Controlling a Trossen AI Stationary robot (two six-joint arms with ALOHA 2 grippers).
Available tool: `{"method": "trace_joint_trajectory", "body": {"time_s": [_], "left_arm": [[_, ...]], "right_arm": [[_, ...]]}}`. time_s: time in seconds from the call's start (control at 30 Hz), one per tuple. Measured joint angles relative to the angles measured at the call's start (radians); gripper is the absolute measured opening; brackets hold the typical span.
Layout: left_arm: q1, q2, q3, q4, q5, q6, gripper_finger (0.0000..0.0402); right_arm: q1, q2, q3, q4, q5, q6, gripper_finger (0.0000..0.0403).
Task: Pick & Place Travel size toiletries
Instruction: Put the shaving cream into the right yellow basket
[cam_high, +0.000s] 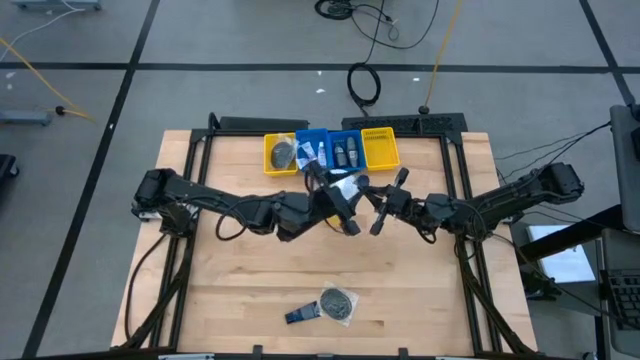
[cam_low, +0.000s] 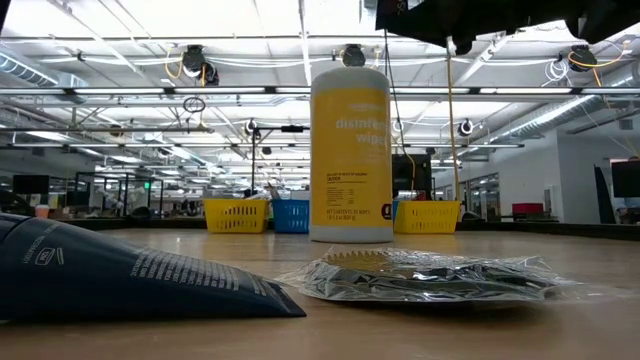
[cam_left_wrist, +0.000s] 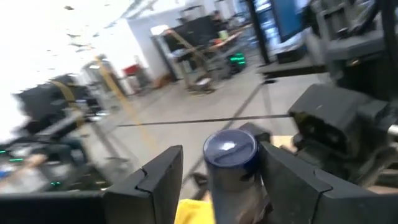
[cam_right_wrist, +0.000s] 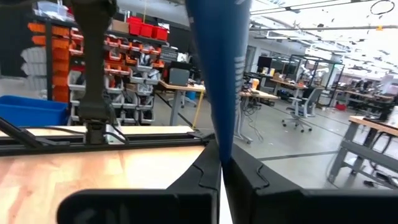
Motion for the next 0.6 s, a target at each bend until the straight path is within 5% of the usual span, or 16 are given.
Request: {"method": "trace_joint_trajectory", "body": {"time_s": [0.23,0.6], "left_arm": [[-0.061,-0.009,0.000,0.012,-0.224,0.111,0.0211],[-0.152,-0.011,0.000,-0.081,-0.454,0.078,0.0212]], "right_arm": [[-0.009,-0.072,0.000,-0.091,0.030,-0.016,0.0000],[-0.154,-0.152,0.000,-0.347,0.130,0.049,0.0000]]}}
